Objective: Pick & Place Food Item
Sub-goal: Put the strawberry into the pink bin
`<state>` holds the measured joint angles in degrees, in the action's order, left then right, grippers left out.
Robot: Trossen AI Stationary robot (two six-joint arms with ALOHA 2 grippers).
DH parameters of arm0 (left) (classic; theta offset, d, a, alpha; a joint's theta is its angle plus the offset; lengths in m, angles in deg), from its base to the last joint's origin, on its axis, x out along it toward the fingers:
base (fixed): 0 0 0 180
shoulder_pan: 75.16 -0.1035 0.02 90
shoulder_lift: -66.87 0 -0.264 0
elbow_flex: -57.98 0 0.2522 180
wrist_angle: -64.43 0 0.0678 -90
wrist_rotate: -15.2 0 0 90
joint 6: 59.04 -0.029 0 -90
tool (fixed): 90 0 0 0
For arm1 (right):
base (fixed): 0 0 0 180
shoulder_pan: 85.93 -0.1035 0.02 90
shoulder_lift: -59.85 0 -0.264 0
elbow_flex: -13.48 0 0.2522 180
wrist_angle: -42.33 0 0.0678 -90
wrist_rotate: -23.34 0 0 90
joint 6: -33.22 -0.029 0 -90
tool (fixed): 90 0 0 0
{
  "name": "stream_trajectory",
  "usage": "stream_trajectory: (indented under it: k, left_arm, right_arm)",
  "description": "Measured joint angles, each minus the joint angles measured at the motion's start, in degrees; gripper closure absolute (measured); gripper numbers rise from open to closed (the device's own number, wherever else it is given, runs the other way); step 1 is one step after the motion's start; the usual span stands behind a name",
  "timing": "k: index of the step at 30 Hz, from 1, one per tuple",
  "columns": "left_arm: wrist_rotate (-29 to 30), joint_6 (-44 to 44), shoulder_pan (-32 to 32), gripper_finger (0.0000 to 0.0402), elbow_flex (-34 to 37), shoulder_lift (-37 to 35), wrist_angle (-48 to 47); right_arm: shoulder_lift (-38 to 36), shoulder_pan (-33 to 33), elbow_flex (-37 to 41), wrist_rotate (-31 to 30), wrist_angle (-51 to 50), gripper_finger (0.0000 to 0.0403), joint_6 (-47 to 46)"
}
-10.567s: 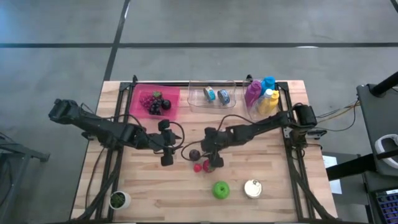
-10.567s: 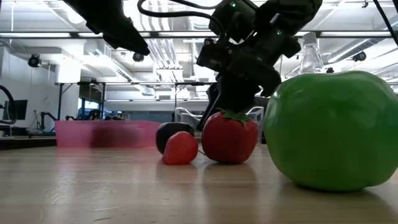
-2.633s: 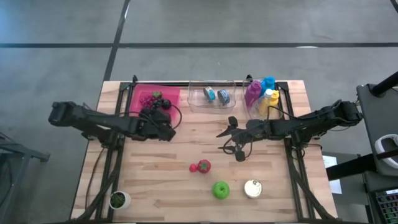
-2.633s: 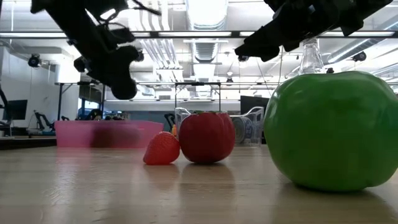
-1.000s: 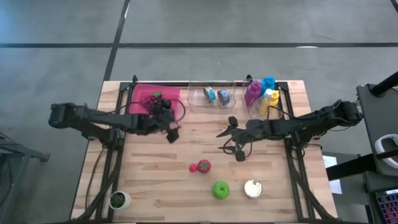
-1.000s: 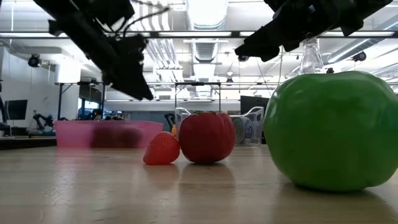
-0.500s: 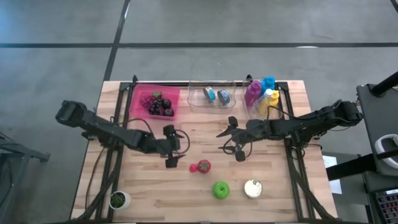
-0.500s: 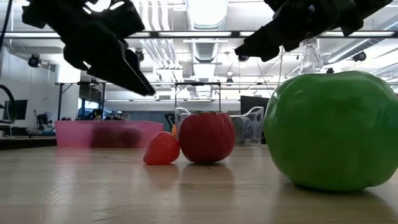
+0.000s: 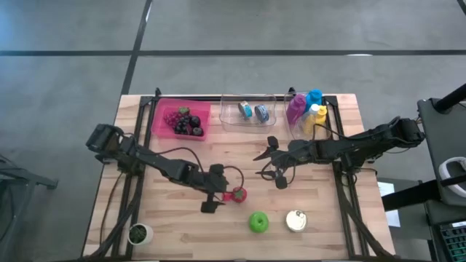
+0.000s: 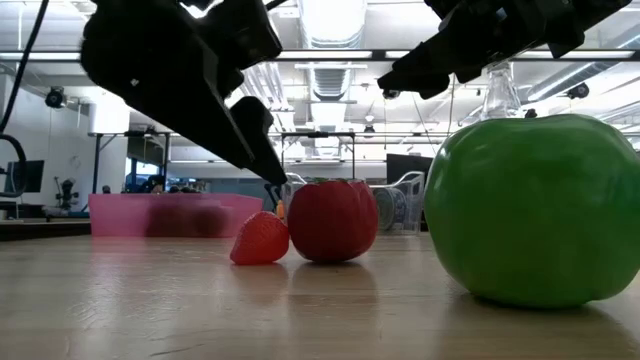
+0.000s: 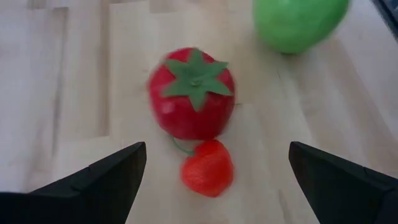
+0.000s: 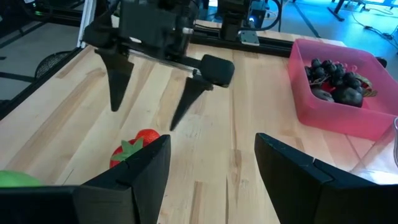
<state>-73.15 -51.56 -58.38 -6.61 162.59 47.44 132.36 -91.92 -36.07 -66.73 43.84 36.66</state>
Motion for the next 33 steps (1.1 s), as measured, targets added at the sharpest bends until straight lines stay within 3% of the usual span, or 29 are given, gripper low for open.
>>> stream_trajectory:
  k: [25,33]
  left_arm:
    - [0.00,-3.24,0.55,0.0027,1.24,7.70,4.29]
    - [-0.03,-4.66,0.53,0.0066,1.22,7.72,5.16]
  right_arm:
    - [0.00,-0.01,0.00,0.01,-0.02,0.0175,0.00]
    - [0.00,-0.01,0.00,-0.01,0.00,0.0175,0.00]
